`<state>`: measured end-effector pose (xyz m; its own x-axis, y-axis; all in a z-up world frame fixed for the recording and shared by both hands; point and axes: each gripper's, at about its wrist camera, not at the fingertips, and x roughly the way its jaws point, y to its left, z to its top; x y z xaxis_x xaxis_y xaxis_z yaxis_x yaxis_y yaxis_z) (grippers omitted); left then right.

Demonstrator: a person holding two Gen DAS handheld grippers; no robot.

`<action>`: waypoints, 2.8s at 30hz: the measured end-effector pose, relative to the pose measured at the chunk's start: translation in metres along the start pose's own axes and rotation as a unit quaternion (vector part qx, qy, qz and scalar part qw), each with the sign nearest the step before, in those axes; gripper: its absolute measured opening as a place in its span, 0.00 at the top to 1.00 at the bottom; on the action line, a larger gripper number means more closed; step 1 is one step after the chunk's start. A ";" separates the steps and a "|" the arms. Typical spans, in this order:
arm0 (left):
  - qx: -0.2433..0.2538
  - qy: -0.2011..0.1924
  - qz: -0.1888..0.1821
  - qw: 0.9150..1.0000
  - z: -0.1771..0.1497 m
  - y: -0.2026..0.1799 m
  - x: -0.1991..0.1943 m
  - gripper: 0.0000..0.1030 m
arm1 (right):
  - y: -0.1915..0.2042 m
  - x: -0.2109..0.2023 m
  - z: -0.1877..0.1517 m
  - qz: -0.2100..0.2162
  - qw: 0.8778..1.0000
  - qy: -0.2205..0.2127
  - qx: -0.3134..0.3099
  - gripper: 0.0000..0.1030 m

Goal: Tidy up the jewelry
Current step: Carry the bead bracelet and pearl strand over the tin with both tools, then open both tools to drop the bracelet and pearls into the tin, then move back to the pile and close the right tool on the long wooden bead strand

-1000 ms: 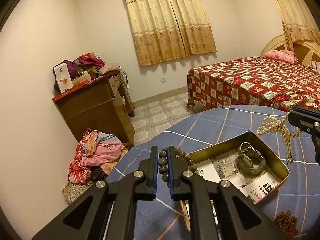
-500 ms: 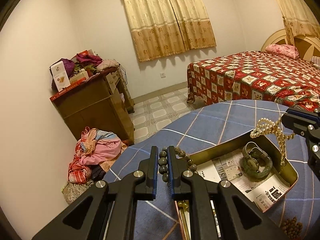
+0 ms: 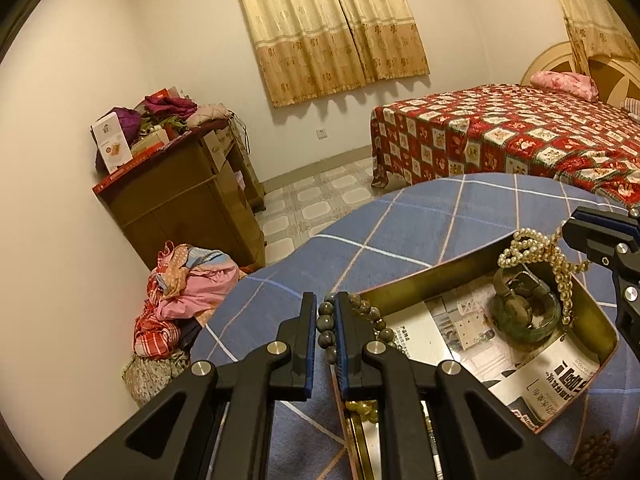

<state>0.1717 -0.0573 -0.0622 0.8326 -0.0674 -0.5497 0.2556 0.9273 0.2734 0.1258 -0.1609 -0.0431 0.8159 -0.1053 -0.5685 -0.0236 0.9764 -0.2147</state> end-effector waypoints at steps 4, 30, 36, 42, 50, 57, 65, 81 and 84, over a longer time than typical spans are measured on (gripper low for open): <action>0.001 0.008 -0.001 1.000 -0.003 -0.002 0.007 0.92 | -0.001 0.005 -0.003 0.001 1.000 0.008 0.000 0.92; 0.028 0.011 0.015 0.999 -0.020 -0.010 -0.010 0.22 | -0.008 0.002 -0.031 0.005 0.998 0.058 0.018 0.39; 0.026 0.014 0.011 0.999 -0.042 -0.004 -0.039 0.22 | -0.013 -0.020 -0.050 0.008 0.997 0.063 0.041 0.32; 0.019 0.021 -0.003 1.000 -0.078 -0.001 -0.076 0.22 | -0.020 -0.045 -0.080 0.006 0.996 0.069 0.060 0.27; 0.041 0.036 -0.028 0.998 -0.112 -0.026 -0.108 0.22 | -0.022 -0.066 -0.121 -0.005 0.993 0.088 0.075 0.27; 0.085 0.040 -0.033 0.995 -0.120 -0.053 -0.112 0.22 | -0.015 -0.070 -0.135 0.003 0.993 0.097 0.062 0.26; 0.093 0.063 0.011 0.994 -0.129 -0.045 -0.088 0.22 | -0.006 -0.062 -0.138 0.041 0.991 0.112 0.058 0.26; 0.011 0.046 -0.009 0.999 -0.110 -0.008 -0.088 0.21 | -0.058 -0.052 -0.145 -0.065 0.980 0.153 0.107 0.24; 0.037 0.034 -0.048 0.998 -0.104 -0.032 -0.102 0.21 | -0.059 -0.051 -0.142 -0.061 0.980 0.152 0.117 0.24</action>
<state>0.0273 -0.0421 -0.0969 0.7681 -0.1267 -0.6277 0.3698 0.8880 0.2733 0.0039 -0.2398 -0.1146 0.5939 -0.2404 -0.7678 0.2248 0.9659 -0.1286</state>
